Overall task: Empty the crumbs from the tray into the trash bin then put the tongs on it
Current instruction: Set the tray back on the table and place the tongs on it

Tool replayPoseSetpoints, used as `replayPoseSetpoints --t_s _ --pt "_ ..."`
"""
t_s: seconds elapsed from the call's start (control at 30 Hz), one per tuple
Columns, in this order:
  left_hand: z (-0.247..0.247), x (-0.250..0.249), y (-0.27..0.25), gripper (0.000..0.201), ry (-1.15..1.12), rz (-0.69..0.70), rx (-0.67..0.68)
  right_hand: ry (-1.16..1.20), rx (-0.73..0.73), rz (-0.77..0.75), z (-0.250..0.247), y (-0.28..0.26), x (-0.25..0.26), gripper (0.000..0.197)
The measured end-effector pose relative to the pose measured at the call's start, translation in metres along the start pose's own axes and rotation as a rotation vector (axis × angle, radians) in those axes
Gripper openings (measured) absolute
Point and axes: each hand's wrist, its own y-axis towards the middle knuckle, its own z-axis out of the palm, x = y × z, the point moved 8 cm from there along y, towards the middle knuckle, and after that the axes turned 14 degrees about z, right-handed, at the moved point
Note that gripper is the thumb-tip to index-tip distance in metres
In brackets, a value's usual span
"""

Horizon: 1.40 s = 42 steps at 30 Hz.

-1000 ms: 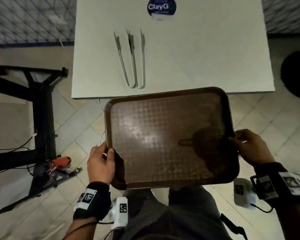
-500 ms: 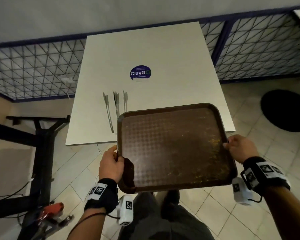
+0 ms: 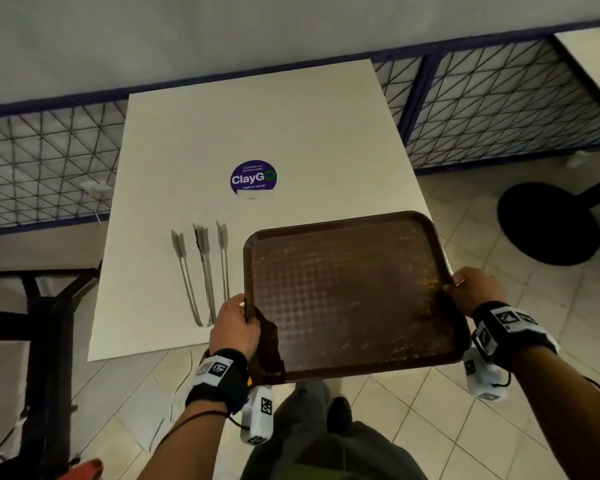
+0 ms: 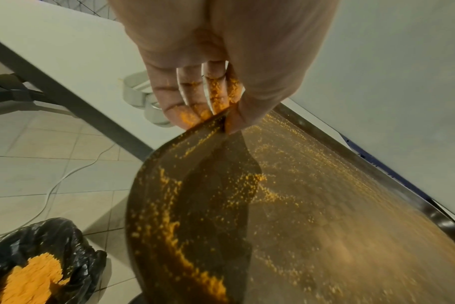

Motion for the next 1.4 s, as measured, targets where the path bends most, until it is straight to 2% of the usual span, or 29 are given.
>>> replayPoseSetpoints --t_s 0.17,0.37,0.57,0.77,0.87,0.93,1.0,1.1,1.2,1.3,1.4 --pt "0.008 -0.004 0.051 0.03 0.06 0.008 0.046 0.013 -0.018 0.026 -0.004 0.033 0.028 0.012" --pt "0.017 -0.005 0.08 0.037 0.112 -0.025 0.085 -0.009 -0.037 0.046 -0.008 0.062 0.054 0.017" --pt "0.028 -0.012 0.087 0.039 0.11 -0.082 0.075 -0.096 -0.001 0.018 -0.008 0.081 0.069 0.015" --pt "0.032 -0.016 0.085 0.045 0.104 -0.132 0.044 -0.063 0.04 0.007 -0.007 0.092 0.069 0.021" --pt "0.029 -0.02 0.081 0.048 0.097 -0.154 0.016 -0.05 0.077 -0.029 -0.01 0.091 0.073 0.031" --pt "0.019 -0.021 0.076 0.049 0.073 -0.181 -0.053 0.006 0.057 -0.079 -0.018 0.082 0.082 0.038" --pt "0.005 -0.019 0.069 0.047 0.026 -0.171 -0.16 0.031 0.037 -0.169 -0.022 0.067 0.1 0.037" --pt "-0.021 -0.009 0.059 0.039 -0.032 -0.148 -0.305 0.044 0.154 -0.32 -0.007 0.029 0.139 0.027" --pt "-0.056 0.014 0.049 0.035 -0.047 -0.225 -0.407 0.059 0.296 -0.512 0.018 -0.017 0.187 0.019" --pt "-0.087 0.049 0.048 0.032 -0.041 -0.308 -0.449 0.063 0.413 -0.676 0.044 -0.072 0.239 0.015" --pt "-0.1 0.086 0.054 0.031 -0.037 -0.357 -0.398 0.052 0.528 -0.785 0.082 -0.128 0.286 0.016"
